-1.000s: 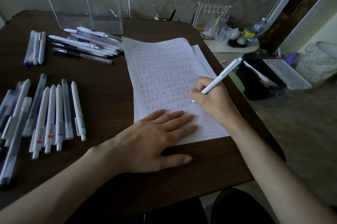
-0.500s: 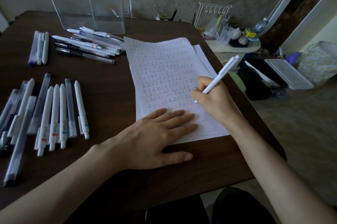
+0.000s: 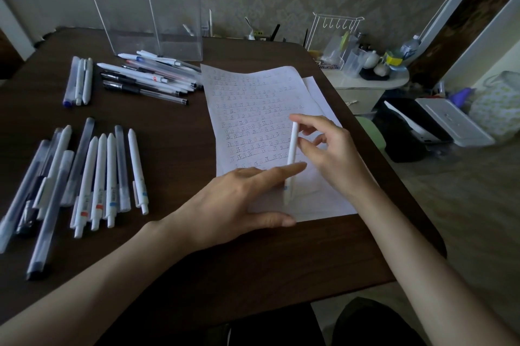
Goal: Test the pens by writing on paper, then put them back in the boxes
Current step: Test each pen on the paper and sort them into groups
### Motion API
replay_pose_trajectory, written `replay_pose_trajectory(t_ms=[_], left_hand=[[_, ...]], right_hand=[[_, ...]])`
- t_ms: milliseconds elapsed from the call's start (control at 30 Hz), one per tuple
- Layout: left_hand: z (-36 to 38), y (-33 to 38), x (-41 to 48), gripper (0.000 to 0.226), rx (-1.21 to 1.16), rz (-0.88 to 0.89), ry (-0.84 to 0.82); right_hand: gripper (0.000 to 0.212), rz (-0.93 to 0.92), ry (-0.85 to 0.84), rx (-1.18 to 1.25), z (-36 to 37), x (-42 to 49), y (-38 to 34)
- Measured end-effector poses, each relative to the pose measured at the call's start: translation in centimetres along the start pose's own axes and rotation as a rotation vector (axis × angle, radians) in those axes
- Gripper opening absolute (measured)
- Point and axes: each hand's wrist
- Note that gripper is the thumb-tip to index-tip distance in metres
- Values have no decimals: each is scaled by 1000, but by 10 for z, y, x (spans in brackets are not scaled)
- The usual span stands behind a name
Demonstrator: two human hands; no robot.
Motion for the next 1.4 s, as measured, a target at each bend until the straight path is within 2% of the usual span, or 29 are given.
replay_pose_trajectory(t_ms=[133,267,400,467,600,700,800,867,1033,1133,1233,1300,1400], left_hand=[[2,-2,1,55,-31,55,93],[1,-2,-1,45,-145,54,137],[-2,2,-2,40,-377,-132,85],[-4,3,-2,40,-401,-191,64],[-12,-1,-11,46,-103,-130,80],[-28,-5,-28,51,135,-202,174],[-44,-17,-49,57,533,-180,276],[-51,-25,-62,62,692,-249,297],[-51,-31,-71,63,831,-380,298],[-47,-32,-69,62,756,-409,321],[-45,-35,-72,61,717,-415,350],[-45,-36,-73,60,713,-416,354],[-47,-37,-72,60,681,-402,381]], right_hand=[[29,16,-64,112,0,-3,-7],[31,-37,-113,131,1,-4,-8],[34,-92,-139,137,5,-4,-10],[35,-99,-146,150,7,-3,-13],[39,-75,-212,86,17,3,-23],[38,-71,-253,20,33,13,-33],[34,-102,-251,-39,55,32,-46],[31,-128,-271,-81,74,48,-56],[25,-203,-225,-246,135,88,-71],[23,-219,-223,-450,168,102,-71],[16,-216,-149,-603,183,104,-75],[12,-215,-93,-559,180,102,-77],[7,-171,-49,-300,148,90,-77]])
Point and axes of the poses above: each hand's wrist, its own x-axis towards the middle knuckle, its own z-axis out of the palm, y = z × x, and after that the axes turned 9 degrees about y, right-handed
